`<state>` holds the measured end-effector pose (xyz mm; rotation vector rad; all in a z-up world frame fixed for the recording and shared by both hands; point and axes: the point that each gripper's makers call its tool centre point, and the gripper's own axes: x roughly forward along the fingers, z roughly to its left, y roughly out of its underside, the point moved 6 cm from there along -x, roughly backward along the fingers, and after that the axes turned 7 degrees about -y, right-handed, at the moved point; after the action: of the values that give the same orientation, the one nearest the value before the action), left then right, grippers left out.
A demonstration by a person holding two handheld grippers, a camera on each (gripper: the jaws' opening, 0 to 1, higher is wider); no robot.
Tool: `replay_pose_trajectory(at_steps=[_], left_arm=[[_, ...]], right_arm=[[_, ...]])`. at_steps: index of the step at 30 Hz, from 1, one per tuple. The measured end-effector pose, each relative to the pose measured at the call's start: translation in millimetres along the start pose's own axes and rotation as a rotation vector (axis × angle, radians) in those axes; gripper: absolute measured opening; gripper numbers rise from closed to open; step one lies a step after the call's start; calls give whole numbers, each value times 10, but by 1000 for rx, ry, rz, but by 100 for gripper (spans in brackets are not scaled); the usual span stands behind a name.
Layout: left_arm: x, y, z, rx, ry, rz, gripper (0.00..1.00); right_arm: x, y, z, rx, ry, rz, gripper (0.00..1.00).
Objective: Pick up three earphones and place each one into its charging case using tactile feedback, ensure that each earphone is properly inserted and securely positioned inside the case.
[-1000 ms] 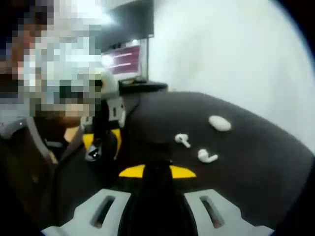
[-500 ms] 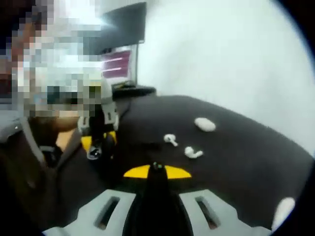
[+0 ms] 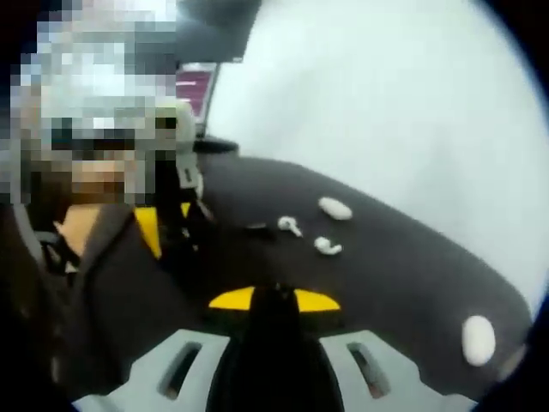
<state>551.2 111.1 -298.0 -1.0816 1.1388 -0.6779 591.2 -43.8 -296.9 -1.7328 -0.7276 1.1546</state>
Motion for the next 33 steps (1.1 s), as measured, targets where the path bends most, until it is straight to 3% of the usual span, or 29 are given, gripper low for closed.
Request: replay_pose_trajectory(at_steps=[8, 22, 26, 29, 33], left_arm=[[1, 3, -3, -1, 1, 0, 14], [-6, -3, 10, -2, 1, -2, 14], [-7, -2, 10, -2, 3, -2, 14], [-8, 1, 3, -2, 3, -3, 14], [-6, 1, -1, 1, 3, -4, 14]], right_arm=[[-27, 29, 22, 71, -34, -14, 21], [92, -118, 148, 19, -125, -20, 21], [-56, -339, -11, -19, -98, -97, 23], [-129, -436, -201, -30, -62, -99, 23], [-144, -421, -474, -45, -35, -121, 22]])
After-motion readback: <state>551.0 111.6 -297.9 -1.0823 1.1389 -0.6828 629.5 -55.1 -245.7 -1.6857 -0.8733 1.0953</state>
